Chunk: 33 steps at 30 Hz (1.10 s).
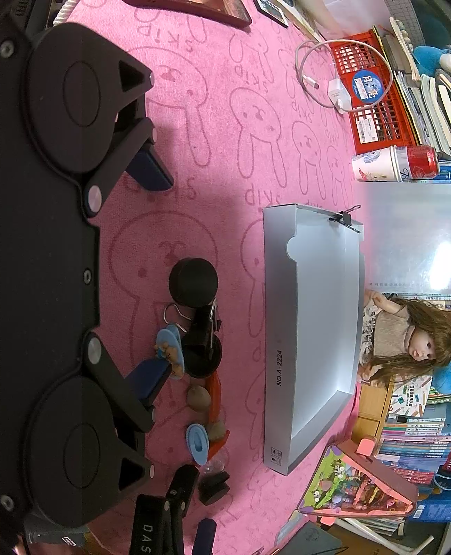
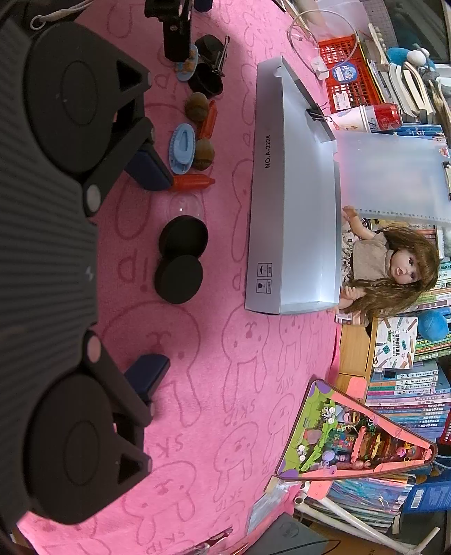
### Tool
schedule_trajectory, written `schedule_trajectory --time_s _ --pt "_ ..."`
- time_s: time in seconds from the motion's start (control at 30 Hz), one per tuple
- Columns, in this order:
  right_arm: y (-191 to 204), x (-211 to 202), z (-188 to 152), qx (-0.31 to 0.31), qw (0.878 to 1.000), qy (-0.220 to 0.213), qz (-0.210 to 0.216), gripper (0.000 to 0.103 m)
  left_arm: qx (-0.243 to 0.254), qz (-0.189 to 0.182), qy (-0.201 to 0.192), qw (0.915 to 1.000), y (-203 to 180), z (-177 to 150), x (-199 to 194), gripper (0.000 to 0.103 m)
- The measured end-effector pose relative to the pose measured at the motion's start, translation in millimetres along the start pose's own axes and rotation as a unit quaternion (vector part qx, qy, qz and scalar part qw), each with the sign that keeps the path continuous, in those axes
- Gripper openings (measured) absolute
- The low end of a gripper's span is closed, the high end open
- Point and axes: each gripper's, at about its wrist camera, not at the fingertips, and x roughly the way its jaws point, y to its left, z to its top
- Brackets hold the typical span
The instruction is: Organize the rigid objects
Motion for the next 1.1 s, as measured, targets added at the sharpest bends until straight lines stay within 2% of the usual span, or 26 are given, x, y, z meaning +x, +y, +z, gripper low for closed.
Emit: schedule_trajectory --time_s 1.1 --pt "0.5 0.6 1.5 0.002 1.0 0.004 -0.001 0.103 0.0 0.001 0.001 1.0 0.3 0.6 -0.1 0.103"
